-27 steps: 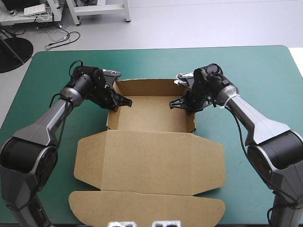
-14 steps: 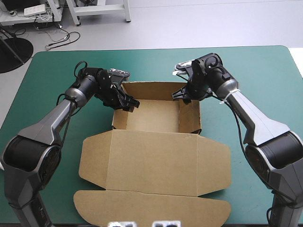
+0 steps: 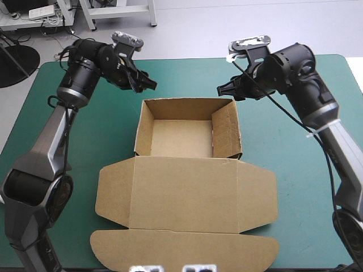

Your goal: Fold the box

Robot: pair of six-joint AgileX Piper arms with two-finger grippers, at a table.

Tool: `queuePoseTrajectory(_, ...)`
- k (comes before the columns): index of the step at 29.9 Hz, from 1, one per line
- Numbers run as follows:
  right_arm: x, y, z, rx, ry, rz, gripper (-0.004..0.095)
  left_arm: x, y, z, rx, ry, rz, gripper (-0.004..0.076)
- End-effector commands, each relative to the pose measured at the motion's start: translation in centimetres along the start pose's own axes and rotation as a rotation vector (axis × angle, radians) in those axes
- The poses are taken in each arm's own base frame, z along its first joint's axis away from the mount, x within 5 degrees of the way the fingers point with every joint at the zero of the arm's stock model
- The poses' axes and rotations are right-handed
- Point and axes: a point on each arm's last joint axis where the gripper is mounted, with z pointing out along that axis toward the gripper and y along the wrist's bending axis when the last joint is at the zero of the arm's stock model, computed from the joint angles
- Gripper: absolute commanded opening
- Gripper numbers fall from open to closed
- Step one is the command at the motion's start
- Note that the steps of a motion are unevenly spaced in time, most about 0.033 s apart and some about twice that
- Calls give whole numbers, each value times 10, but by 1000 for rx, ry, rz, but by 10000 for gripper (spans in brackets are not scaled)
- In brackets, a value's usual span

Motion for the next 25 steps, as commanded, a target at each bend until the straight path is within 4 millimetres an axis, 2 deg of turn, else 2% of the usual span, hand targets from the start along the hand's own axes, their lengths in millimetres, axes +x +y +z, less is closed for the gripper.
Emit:
queuePoseTrajectory(1,-1,-9,-44,-3,-112,78,480,-12,1,-79,-20,-180,-52,332)
queuePoseTrajectory(3,-1,-15,-41,-29,-97,121,480,-14,0,-109,-21,-262,-66,218)
queuePoseTrajectory(6,4,-27,-18,-67,-15,186,460,-8,-1,-149,-26,-346,-62,8)
queuePoseTrajectory(10,13,-36,26,-170,101,228,413,8,-4,-196,-31,-430,-50,-10)
queuePoseTrajectory(12,16,-36,46,-223,146,236,413,19,-5,-212,-34,-449,-46,-10)
queuePoseTrajectory(14,19,-36,69,-227,195,236,413,30,-6,-220,-38,-441,-42,-10)
queuePoseTrajectory(17,22,-36,94,-231,251,227,413,52,-8,-222,-37,-392,-42,-10)
queuePoseTrajectory(23,29,-36,128,-224,333,237,410,112,-14,-203,-36,-246,-19,-10)
queuePoseTrajectory(25,32,-35,138,-241,364,219,363,133,-16,-194,-33,-233,-33,-10)
